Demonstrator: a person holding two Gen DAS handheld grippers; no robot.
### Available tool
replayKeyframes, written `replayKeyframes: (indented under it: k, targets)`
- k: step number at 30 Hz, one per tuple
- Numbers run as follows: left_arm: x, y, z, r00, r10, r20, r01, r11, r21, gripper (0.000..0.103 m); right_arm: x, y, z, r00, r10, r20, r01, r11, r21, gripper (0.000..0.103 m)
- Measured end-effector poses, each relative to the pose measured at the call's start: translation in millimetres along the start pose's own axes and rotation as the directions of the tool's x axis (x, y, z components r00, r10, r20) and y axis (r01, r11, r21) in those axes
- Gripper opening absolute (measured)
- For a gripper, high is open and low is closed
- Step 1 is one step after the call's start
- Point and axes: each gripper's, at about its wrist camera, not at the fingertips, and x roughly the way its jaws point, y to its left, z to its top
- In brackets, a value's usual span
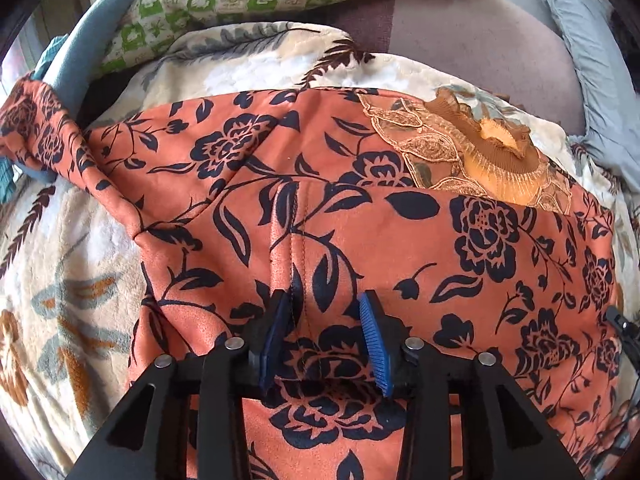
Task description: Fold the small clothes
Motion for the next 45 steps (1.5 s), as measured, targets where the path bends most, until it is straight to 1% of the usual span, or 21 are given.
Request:
replayKeyframes:
  k: [1, 3, 4, 5, 7, 8, 9, 13, 17, 21, 24, 26, 28, 30, 32, 35, 36, 37, 41, 43, 45]
  targets:
    - [0.2, -1.6, 0.3, 1.000, -0.008, -0.004, 0.008, 1.000, 0.007, 0.051, 0.2, 2.7, 1.2, 1.000, -0.014, -0.003, 0.014, 1.000, -0.009, 0.011]
    - [0.9, -3.4, 0.4, 1.000, -0.020, -0.015, 0.020, 1.000, 0.002, 0.053, 0.4, 9.9, 2.6, 0.999, -0.049, -0.017, 0.048, 0.998, -0.038, 0.015]
    - [-1.4, -1.6, 0.6, 0.999, -0.031, -0.024, 0.031, 0.999, -0.014, 0.053, -1.2, 14.7, 3.8, 0.997, -0.075, -0.021, 0.073, 0.996, -0.051, 0.015]
    - [-6.4, 2.3, -0.2, 0.998, -0.057, -0.031, 0.056, 0.998, -0.034, 0.053, -3.7, 20.0, 4.3, 0.995, -0.096, -0.025, 0.094, 0.994, -0.058, 0.016]
    - [-15.5, 11.1, -3.8, 0.992, -0.114, -0.046, 0.110, 0.991, -0.073, 0.053, -11.2, 29.8, 2.6, 0.995, -0.099, -0.016, 0.098, 0.993, -0.063, 0.027]
    - [-21.6, 15.6, -5.8, 0.990, -0.130, -0.050, 0.126, 0.988, -0.086, 0.053, -15.7, 36.2, 0.6, 0.996, -0.091, -0.010, 0.090, 0.994, -0.068, 0.039]
    - [-27.5, 20.2, -8.1, 0.989, -0.139, -0.048, 0.134, 0.987, -0.092, 0.053, -19.0, 44.5, -1.9, 0.996, -0.085, -0.007, 0.084, 0.993, -0.078, 0.044]
    - [-54.1, 43.7, -17.8, 0.987, -0.158, -0.029, 0.154, 0.982, -0.110, 0.053, -20.7, 86.0, -16.1, 0.996, -0.081, -0.026, 0.076, 0.985, -0.156, 0.044]
    - [-77.9, 82.2, -21.6, 0.985, -0.173, -0.011, 0.169, 0.975, -0.145, 0.054, -10.5, 141.1, -32.2, 0.995, -0.074, -0.060, 0.057, 0.966, -0.252, 0.045]
    - [-95.1, 140.2, -20.1, 0.986, -0.164, 0.001, 0.161, 0.965, -0.206, 0.054, 6.2, 205.8, -47.6, 0.994, -0.051, -0.094, 0.015, 0.938, -0.347, 0.046]
    - [-104.9, 190.9, -14.2, 0.990, -0.138, -0.001, 0.133, 0.956, -0.261, 0.054, 21.6, 253.0, -57.9, 0.992, -0.032, -0.123, -0.021, 0.912, -0.409, 0.048]
    - [-112.7, 227.2, -7.5, 0.994, -0.109, -0.002, 0.103, 0.950, -0.294, 0.054, 33.1, 284.8, -64.8, 0.989, -0.017, -0.146, -0.051, 0.893, -0.447, 0.049]
    - [-122.3, 264.5, 3.7, 0.996, -0.092, -0.002, 0.086, 0.938, -0.335, 0.054, 44.3, 317.3, -71.6, 0.986, -0.003, -0.166, -0.080, 0.866, -0.494, 0.051]
    - [-133.8, 300.3, 21.2, 0.997, -0.076, -0.008, 0.067, 0.923, -0.378, 0.054, 56.5, 349.7, -77.3, 0.984, 0.005, -0.181, -0.104, 0.833, -0.543, 0.055]
    - [-147.5, 338.4, 44.5, 0.998, -0.061, -0.013, 0.050, 0.905, -0.423, 0.054, 69.7, 381.1, -80.1, 0.980, 0.020, -0.196, -0.132, 0.802, -0.582, 0.056]
    - [-167.4, 390.9, 85.3, 0.998, -0.053, -0.025, 0.035, 0.875, -0.482, 0.054, 91.7, 422.9, -79.8, 0.976, 0.048, -0.211, -0.171, 0.766, -0.620, 0.058]
    - [-172.8, 408.0, 100.2, 0.998, -0.046, -0.031, 0.024, 0.862, -0.507, 0.054, 99.2, 433.1, -80.3, 0.976, 0.057, -0.212, -0.181, 0.755, -0.630, 0.059]
    - [-176.5, 424.9, 115.5, 0.998, -0.049, -0.034, 0.024, 0.847, -0.531, 0.056, 107.2, 442.8, -81.0, 0.975, 0.066, -0.213, -0.190, 0.746, -0.638, 0.059]
    - [-175.4, 473.7, 160.7, 0.997, -0.045, -0.060, 0.000, 0.799, -0.602, 0.058, 141.0, 474.1, -81.0, 0.969, 0.099, -0.227, -0.226, 0.724, -0.651, 0.062]
    - [-165.9, 489.2, 172.2, 0.997, -0.050, -0.066, -0.003, 0.773, -0.634, 0.058, 157.6, 486.2, -81.2, 0.965, 0.108, -0.238, -0.242, 0.710, -0.662, 0.062]
    - [-156.0, 498.4, 183.0, 0.996, -0.050, -0.074, -0.009, 0.767, -0.642, 0.058, 172.6, 496.0, -81.5, 0.963, 0.107, -0.248, -0.252, 0.691, -0.678, 0.063]
